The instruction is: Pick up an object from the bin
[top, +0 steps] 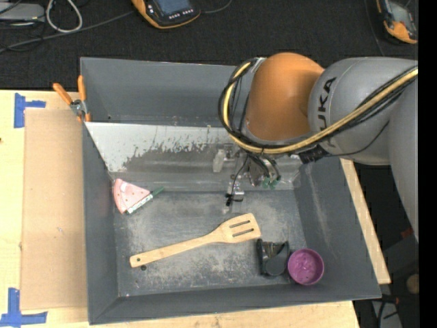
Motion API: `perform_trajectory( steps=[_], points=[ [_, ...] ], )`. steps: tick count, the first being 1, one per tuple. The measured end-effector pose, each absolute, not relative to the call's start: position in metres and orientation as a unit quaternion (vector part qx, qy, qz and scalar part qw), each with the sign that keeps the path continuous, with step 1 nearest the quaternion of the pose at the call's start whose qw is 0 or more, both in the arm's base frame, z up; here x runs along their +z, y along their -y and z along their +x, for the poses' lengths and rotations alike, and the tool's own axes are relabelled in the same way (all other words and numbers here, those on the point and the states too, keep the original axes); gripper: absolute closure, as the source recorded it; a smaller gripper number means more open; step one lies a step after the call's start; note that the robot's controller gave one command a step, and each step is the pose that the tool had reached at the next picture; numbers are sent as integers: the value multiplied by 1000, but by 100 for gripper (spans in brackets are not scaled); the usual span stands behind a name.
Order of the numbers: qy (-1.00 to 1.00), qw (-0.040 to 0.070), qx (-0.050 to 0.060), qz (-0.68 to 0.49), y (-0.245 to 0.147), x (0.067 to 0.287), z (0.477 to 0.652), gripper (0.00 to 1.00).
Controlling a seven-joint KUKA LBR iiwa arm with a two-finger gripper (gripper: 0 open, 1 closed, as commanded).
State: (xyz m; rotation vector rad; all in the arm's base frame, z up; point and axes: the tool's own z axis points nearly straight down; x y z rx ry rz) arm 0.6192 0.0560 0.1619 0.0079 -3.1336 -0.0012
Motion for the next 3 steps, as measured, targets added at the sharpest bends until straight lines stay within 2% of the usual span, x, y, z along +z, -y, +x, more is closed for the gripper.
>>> perform_trajectory(
  steps=[1,2,3],
  points=[
    [1000,0,-1,2,-56,166,621,0],
    [1000,0,-1,-15,-40,92,582,0],
    [1000,-4,-1,3,-35,74,570,0]
  ],
)
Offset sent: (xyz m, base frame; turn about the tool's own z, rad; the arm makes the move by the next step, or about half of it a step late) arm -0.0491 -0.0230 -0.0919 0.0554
